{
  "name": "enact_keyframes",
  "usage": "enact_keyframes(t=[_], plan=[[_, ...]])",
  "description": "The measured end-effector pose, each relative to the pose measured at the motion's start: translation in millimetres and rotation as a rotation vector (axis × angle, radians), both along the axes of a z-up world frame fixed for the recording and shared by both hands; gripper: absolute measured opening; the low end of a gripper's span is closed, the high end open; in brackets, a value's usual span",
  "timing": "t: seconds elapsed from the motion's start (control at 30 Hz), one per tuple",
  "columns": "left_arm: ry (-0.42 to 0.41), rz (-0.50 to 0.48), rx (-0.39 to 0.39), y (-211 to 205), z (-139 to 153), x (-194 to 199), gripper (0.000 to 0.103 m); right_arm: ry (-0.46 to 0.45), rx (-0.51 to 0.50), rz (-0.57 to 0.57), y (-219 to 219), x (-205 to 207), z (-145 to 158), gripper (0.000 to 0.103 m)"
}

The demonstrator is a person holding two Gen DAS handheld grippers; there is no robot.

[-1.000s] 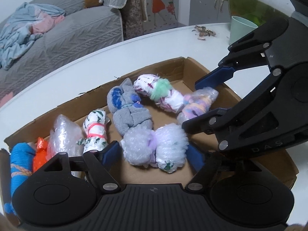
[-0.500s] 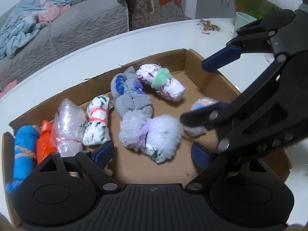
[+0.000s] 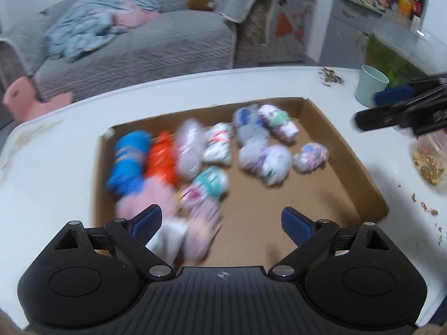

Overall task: Organize objects
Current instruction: 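Move both grippers back over the remaining pile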

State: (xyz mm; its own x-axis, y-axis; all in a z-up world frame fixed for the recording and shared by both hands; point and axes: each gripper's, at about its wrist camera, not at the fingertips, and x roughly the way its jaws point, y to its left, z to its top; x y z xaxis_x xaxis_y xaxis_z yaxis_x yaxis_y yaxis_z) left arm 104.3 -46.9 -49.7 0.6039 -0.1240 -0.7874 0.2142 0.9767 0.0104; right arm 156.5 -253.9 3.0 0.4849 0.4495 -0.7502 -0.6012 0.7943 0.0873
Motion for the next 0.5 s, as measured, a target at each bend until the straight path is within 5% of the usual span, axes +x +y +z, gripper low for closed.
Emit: enact_keyframes(t=[0.2,0.5], plan=[[0.026,0.082,-0.073,21.1,-1.4,-63.4,0.096,-0.001,0.06,-0.058,-12.9,-71.4,1.9,0.093],[0.06,-0.004,-0.093,-14.7,-33.2,-126.3,0.096,0.063,-0.032,-0.019,4.2,-123.9,-36.3,0.093]])
